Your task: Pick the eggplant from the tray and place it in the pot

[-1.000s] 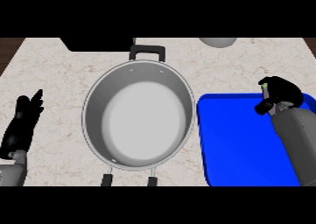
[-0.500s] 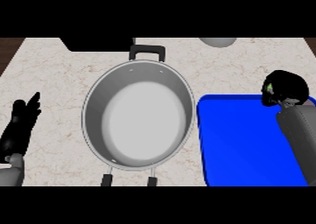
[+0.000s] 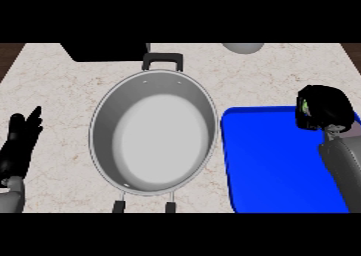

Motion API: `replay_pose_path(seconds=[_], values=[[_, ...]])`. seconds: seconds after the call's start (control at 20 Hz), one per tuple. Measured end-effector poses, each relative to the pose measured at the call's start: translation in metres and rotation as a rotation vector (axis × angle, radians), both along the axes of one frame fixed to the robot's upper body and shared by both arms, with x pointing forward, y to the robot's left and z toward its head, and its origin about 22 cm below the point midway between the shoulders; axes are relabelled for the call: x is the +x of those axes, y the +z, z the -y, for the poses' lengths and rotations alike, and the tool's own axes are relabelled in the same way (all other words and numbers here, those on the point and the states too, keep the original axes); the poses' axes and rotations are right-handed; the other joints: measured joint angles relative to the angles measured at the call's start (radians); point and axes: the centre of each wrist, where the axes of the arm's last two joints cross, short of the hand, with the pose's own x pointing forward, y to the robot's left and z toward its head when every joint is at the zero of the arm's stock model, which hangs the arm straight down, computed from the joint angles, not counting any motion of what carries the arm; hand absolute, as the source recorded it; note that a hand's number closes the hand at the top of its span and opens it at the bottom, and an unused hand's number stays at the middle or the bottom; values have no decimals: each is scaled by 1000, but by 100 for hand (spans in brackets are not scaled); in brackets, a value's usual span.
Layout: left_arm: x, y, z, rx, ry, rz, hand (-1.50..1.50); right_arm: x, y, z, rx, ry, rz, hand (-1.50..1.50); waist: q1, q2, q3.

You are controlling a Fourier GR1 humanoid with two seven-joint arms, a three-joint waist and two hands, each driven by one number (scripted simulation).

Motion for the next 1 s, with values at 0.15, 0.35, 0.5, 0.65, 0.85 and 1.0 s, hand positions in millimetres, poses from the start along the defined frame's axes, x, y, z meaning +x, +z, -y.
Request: replay_pose_path(seconds=[0.15,0.35,0.5,0.65,0.85,1.0], values=[[-4,-4,-2,1,17,-7,0,-28,3,3,35,156,10,150,-21,-6,0],[-5,2,-8,-7,26,-6,0,-61,34,10,115,252,133,150,-27,-7,0],[-5,1,-7,-5,23,-9,0,-80,62,7,181,324,278,150,-28,-7,1],[-5,0,-7,0,23,-13,0,-97,90,-4,295,402,424,150,-27,-7,1],[-6,-2,-7,1,11,-5,0,-126,132,-15,397,478,590,150,-16,-5,0],[1,4,-4,6,2,1,0,-150,164,-31,417,517,666,150,-5,-2,0]])
